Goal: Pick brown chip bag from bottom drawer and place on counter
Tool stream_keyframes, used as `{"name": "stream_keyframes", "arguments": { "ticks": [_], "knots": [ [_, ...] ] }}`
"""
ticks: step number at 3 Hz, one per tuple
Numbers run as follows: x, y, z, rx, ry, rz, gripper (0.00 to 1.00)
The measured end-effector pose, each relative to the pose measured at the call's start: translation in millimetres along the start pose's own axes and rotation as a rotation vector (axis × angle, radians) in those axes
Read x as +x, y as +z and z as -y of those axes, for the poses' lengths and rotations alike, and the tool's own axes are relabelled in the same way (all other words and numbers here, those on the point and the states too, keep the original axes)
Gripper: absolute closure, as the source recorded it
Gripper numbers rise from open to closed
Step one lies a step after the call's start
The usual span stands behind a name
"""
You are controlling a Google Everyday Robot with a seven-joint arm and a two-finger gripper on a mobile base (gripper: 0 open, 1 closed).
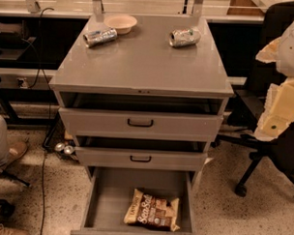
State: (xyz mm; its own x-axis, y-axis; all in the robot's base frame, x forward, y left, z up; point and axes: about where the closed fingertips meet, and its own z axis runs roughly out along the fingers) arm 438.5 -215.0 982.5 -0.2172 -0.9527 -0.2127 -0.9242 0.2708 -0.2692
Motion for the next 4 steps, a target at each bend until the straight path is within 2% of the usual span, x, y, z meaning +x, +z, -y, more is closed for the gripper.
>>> {"name": "stream_keyframes", "arguments": {
  "ticks": [1,2,3,4],
  "knots": [
    [0.0,0.0,0.0,0.0,0.0,0.0,0.0],
    [0.6,30.6,-13.0,-0.028,0.002,0.01,0.0],
    [-15.4,139.6,-66.3,-0.158,0.009,0.146,0.0],
    [-21.3,224.4,-111.9,-0.274,0.024,0.214,0.0]
  ]
}}
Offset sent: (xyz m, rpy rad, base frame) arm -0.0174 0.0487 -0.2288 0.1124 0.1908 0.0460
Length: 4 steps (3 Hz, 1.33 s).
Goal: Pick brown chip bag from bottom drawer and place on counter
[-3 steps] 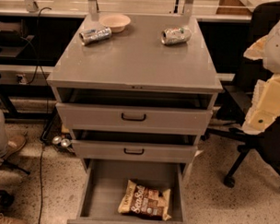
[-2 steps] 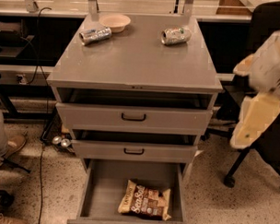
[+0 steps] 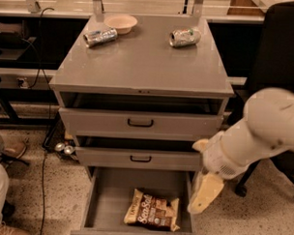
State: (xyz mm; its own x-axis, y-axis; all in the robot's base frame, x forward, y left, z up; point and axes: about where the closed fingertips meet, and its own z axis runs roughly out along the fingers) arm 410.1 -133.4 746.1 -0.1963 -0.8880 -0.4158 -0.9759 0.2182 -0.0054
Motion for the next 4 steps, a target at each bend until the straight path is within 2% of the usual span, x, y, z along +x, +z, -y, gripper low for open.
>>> {"name": "stream_keyframes", "arguments": {
  "ticks": [1,2,3,4],
  "knots": [
    [0.2,100.4,-18.3,-0.138,-0.007,0.059,0.0],
    [5.2,125.0,-21.3,-0.177,0.01,0.077,0.0],
    [5.2,125.0,-21.3,-0.177,0.01,0.077,0.0],
    [17.0,148.7,-13.1,-0.161,0.053,0.103,0.0]
  ]
}}
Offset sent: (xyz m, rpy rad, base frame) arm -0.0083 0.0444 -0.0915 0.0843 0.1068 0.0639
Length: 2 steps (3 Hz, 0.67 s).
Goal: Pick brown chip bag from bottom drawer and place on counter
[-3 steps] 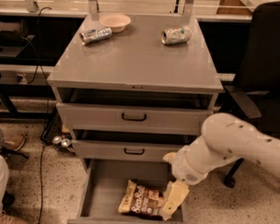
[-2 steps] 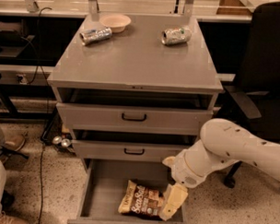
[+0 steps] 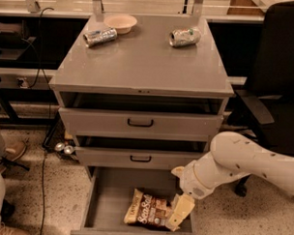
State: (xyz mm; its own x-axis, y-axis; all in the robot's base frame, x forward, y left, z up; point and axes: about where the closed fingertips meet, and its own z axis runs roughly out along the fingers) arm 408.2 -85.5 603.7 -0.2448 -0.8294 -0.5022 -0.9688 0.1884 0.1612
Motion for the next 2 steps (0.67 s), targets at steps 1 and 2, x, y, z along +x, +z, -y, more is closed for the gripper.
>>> {"name": "stream_keyframes", "arguments": {
  "ticks": [1,2],
  "knots": [
    [50.3,54.5,61.8,0.09,0.07,0.066,0.0],
    [89.6,107.4,111.6,0.159,0.124,0.092,0.0]
  ]
}}
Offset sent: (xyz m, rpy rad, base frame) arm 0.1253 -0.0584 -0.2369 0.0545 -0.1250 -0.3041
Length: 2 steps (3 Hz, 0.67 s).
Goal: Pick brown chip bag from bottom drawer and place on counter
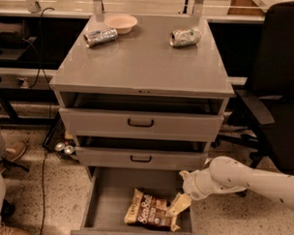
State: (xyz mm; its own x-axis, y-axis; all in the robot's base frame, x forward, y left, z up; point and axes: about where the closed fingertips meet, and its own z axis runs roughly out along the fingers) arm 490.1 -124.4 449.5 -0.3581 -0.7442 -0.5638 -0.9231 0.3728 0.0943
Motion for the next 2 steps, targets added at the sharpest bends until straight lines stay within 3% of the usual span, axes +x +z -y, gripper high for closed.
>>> {"name": "stream_keyframes", "arguments": {
  "ticks": [1,2],
  "knots": [
    [27.8,61.9,31.3,-0.024,0.041,0.011,0.0],
    [45.2,95.3,33.8,-0.051,0.084,0.025,0.0]
  ]
}}
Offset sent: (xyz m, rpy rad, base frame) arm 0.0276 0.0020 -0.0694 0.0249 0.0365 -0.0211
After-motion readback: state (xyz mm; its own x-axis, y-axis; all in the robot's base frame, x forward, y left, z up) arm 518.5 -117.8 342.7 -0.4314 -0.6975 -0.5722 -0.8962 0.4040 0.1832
